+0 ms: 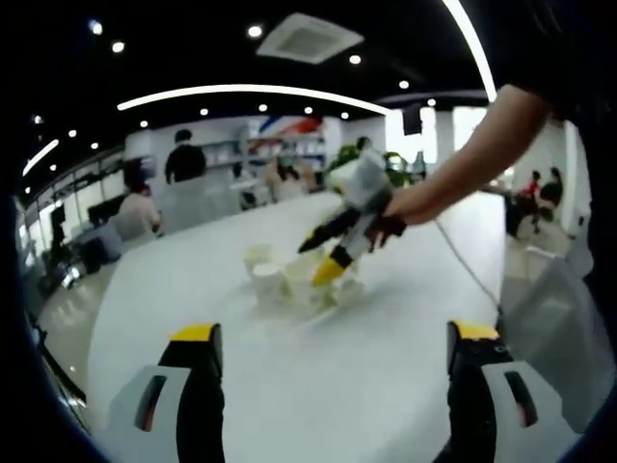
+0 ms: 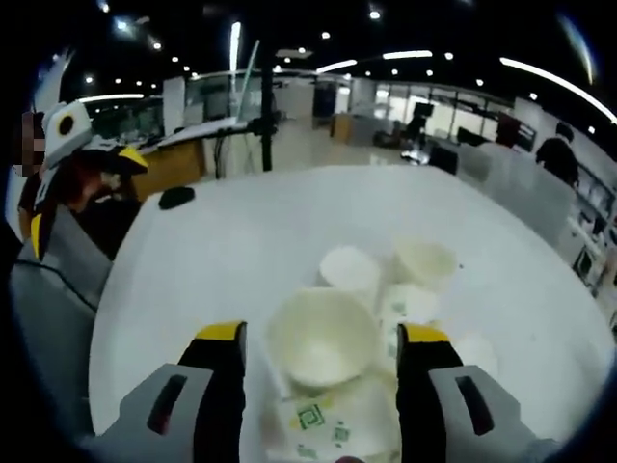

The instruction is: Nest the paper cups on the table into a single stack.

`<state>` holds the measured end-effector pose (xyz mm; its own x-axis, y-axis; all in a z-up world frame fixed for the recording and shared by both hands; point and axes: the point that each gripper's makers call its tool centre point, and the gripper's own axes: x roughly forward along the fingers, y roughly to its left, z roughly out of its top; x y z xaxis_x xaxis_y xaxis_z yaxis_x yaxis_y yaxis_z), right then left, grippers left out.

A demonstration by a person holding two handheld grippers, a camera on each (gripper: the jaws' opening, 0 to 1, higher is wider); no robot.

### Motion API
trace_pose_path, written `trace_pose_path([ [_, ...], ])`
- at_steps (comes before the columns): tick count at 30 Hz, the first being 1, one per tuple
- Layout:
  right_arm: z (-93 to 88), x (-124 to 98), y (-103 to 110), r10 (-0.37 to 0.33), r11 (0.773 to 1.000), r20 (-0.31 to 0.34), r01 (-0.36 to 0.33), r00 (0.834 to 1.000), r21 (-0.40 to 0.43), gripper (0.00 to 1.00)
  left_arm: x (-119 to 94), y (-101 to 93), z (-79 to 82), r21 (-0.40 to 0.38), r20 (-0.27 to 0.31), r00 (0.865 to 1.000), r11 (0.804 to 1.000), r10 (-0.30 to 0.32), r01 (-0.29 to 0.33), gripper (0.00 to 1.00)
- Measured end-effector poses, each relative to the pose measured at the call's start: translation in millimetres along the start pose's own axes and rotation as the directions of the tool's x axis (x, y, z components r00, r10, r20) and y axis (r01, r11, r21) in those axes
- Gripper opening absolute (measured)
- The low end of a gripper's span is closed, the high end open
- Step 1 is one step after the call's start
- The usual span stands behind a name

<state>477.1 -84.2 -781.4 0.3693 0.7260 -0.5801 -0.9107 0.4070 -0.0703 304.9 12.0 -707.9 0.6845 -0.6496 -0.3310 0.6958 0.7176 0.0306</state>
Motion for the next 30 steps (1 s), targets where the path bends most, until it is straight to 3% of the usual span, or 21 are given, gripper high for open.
trace_pose_path([
  [16, -10.0, 6.8, 0.5, 0.012, 1.0, -0.061, -0.012, 0.998, 0.0, 0.46, -2.7, 2.2, -4.1, -0.009, -0.007, 1.0, 1.0, 0.005, -0.005, 0.97],
  [30, -8.6, 4.5, 3.5, 0.011, 1.0, -0.057, -0.009, 0.998, 0.027, 0.42, -5.8, 1.7, -7.2, -0.009, -0.017, 1.0, 1.0, 0.006, -0.006, 0.96],
])
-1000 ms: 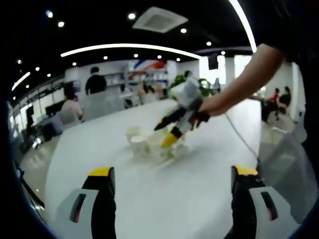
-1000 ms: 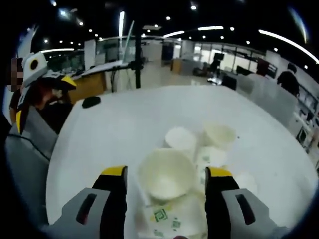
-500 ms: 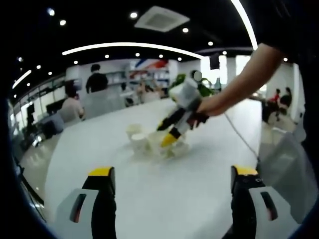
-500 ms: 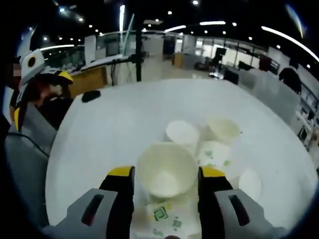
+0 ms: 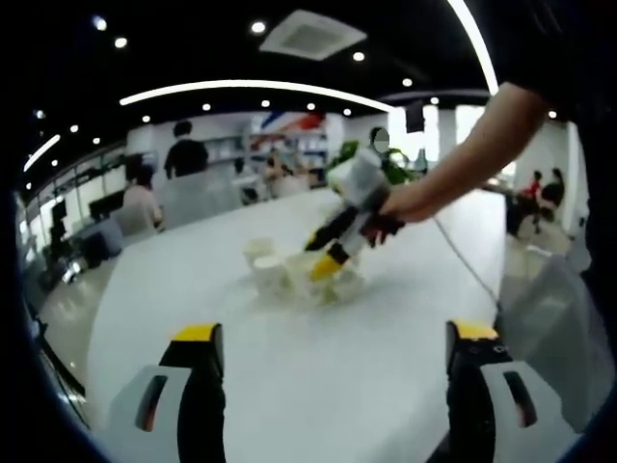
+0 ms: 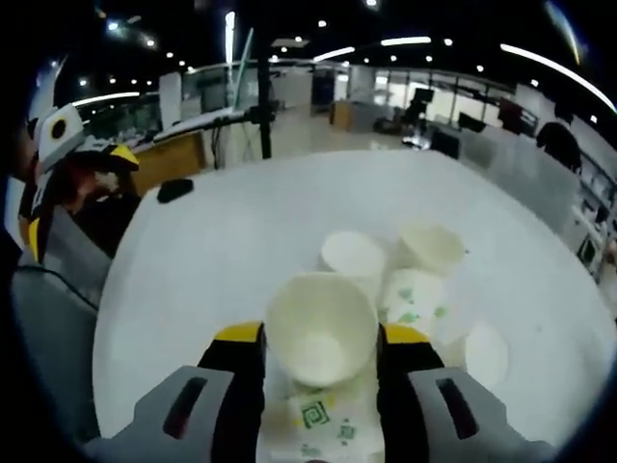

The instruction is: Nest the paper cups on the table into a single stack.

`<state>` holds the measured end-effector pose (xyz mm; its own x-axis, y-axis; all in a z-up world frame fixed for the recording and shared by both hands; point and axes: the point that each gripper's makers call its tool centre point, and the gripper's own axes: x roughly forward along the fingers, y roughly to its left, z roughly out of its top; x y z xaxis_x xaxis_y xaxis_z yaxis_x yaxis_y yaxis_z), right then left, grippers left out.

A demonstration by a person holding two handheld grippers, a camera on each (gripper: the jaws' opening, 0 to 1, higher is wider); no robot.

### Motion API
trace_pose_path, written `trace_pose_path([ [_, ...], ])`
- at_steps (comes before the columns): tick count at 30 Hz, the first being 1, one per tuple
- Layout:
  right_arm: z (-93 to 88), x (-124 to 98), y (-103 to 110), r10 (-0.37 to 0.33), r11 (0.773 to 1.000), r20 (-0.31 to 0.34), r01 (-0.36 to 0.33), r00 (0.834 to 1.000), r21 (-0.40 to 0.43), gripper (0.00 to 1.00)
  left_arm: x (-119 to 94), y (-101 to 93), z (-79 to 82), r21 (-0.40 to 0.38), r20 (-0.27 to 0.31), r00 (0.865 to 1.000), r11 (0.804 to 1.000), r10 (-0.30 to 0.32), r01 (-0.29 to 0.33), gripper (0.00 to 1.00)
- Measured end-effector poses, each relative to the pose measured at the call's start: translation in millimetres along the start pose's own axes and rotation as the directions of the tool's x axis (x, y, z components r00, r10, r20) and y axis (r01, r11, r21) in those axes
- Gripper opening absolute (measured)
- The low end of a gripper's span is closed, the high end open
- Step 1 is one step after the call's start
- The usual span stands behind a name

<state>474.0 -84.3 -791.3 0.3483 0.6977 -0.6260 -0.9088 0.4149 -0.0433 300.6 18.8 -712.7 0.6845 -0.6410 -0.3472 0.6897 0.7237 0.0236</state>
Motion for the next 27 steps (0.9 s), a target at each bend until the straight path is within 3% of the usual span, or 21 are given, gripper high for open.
trace_pose_path([
  [14, 13.6, -11.4, 6.8, -0.001, 1.0, 0.039, 0.002, 0.999, -0.018, 0.42, -0.2, -3.0, 3.6, 0.007, 0.01, 1.0, 1.0, -0.003, 0.003, 0.96],
  [27, 29.8, -40.6, 28.8, 0.001, 0.999, 0.107, 0.003, 0.994, -0.039, 0.41, 3.4, -8.1, 8.0, 0.019, 0.013, 1.0, 1.0, -0.015, 0.015, 0.96],
])
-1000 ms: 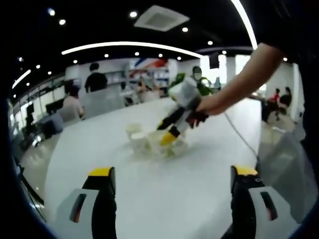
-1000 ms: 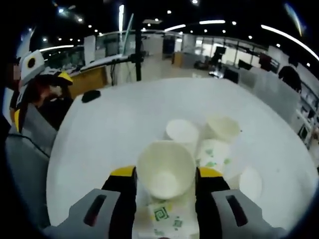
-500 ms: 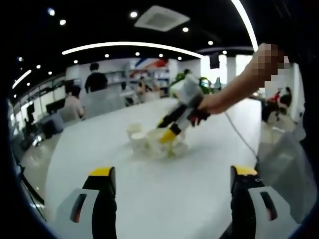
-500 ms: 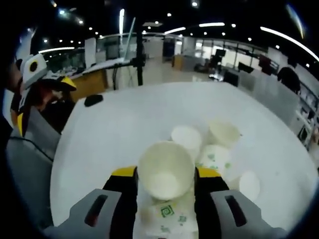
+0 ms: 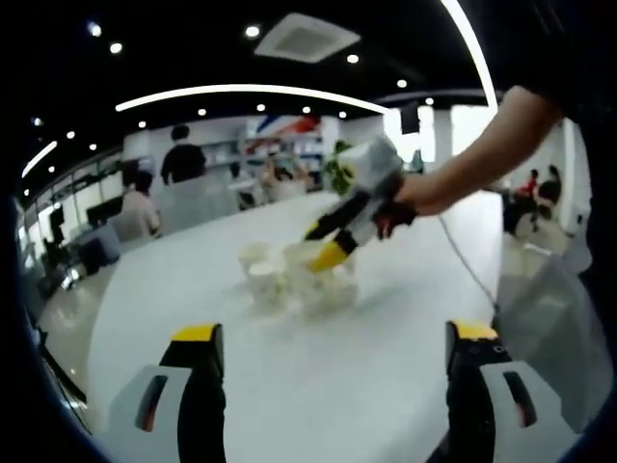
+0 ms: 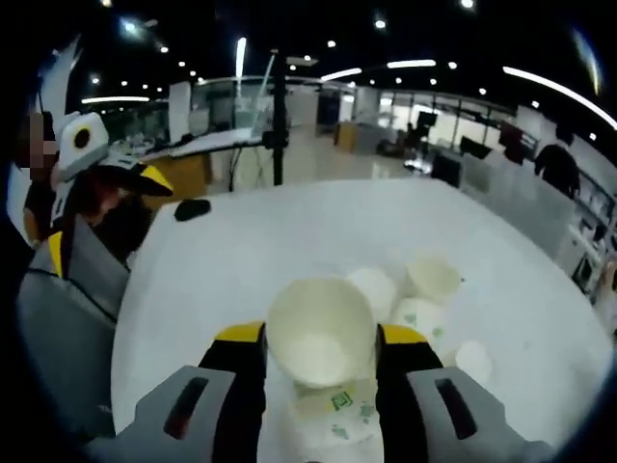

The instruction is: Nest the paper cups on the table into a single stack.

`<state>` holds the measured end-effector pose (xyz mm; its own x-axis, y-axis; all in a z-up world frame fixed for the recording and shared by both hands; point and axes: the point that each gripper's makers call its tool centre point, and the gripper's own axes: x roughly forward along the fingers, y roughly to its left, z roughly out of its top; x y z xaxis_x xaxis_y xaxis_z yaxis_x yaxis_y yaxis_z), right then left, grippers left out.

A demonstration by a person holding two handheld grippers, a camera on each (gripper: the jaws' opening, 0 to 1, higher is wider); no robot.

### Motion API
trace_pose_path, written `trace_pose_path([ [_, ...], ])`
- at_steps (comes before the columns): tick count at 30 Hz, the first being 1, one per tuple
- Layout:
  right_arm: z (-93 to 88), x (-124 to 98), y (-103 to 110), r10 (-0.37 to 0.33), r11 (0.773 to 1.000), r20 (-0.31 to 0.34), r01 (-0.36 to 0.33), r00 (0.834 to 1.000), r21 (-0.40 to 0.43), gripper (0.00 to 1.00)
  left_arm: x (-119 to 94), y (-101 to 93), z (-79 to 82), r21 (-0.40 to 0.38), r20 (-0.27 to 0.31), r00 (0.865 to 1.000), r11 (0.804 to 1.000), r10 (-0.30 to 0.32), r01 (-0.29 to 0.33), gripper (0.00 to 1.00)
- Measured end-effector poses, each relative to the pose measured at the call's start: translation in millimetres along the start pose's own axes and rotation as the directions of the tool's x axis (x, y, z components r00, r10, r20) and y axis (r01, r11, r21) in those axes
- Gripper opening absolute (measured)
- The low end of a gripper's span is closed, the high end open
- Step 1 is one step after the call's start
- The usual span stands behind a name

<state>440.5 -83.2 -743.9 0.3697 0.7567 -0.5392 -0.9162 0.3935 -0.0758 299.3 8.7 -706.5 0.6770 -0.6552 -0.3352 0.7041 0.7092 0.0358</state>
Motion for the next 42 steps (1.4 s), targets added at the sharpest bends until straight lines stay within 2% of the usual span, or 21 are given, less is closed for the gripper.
trace_pose_path([
  [14, 3.1, -37.5, 27.2, 0.009, 1.0, 0.037, -0.009, 0.999, -0.018, 0.41, 3.7, -3.5, 3.4, 0.007, 0.001, 1.0, 1.0, -0.016, 0.016, 0.96],
  [25, 0.0, -52.3, 51.2, 0.032, 0.999, 0.041, -0.031, 0.999, -0.035, 0.41, 4.0, -7.0, 1.6, 0.004, -0.002, 1.0, 1.0, -0.021, 0.021, 0.96],
  [35, -11.8, -62.1, 73.2, 0.06, 0.998, 0.03, -0.06, 0.998, -0.031, 0.41, 3.6, -11.9, -0.1, 0.016, -0.011, 0.999, 0.999, -0.031, 0.031, 0.96],
  [42, -20.2, -69.0, 79.4, 0.059, 0.998, 0.026, -0.059, 0.998, -0.012, 0.41, 2.9, -11.0, -1.1, 0.02, -0.014, 0.999, 0.999, -0.031, 0.031, 0.96],
])
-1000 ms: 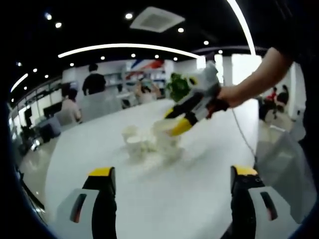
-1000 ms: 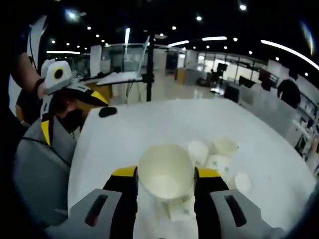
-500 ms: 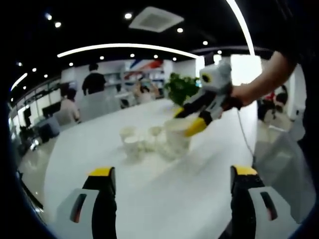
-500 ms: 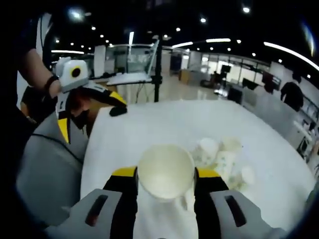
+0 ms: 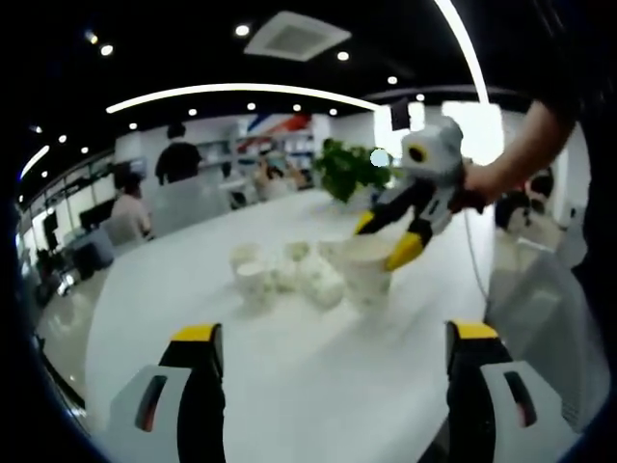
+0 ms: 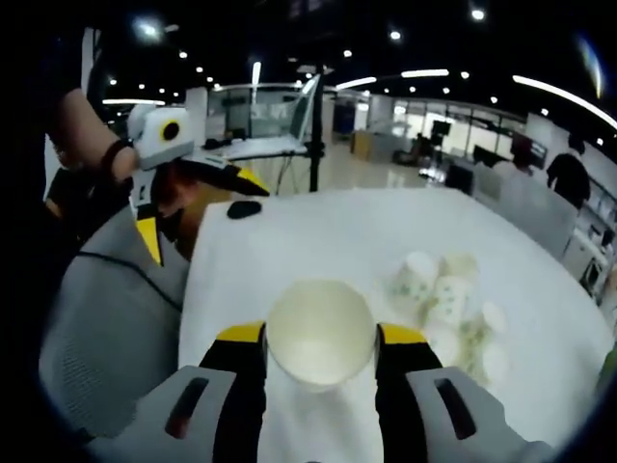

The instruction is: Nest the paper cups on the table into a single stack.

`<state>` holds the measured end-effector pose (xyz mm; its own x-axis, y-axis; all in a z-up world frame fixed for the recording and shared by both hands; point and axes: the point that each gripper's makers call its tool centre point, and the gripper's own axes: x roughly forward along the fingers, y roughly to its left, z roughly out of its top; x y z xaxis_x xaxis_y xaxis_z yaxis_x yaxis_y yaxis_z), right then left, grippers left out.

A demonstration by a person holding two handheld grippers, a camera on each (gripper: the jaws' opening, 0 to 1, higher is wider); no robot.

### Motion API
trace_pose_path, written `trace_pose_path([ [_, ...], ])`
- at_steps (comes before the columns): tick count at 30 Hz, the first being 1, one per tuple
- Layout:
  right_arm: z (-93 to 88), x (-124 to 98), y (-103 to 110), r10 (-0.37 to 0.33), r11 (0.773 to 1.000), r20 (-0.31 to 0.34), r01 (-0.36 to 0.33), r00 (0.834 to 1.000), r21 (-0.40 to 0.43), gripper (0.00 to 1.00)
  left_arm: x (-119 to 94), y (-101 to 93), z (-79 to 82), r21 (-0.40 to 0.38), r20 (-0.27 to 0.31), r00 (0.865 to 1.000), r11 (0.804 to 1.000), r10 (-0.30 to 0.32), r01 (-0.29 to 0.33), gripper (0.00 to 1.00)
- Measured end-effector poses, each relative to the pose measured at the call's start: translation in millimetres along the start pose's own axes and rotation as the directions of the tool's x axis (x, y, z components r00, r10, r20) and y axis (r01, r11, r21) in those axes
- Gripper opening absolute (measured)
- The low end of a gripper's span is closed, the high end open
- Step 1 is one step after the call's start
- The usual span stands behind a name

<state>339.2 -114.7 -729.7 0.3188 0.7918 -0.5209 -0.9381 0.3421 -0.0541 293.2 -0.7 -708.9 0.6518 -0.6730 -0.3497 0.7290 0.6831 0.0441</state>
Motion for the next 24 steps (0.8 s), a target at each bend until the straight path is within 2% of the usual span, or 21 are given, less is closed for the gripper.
trace_pose_path([
  [15, -24.9, -0.1, 25.1, 0.017, 1.0, -0.043, -0.017, 0.999, -0.004, 0.41, 1.0, -2.5, -0.5, -0.002, 0.001, 1.0, 1.0, -0.005, 0.005, 0.96],
  [24, -33.8, 3.0, 37.5, 0.04, 0.999, -0.061, -0.04, 0.997, -0.005, 0.41, -2.5, -2.9, -2.1, -0.005, 0.001, 1.0, 1.0, -0.003, 0.003, 0.96],
])
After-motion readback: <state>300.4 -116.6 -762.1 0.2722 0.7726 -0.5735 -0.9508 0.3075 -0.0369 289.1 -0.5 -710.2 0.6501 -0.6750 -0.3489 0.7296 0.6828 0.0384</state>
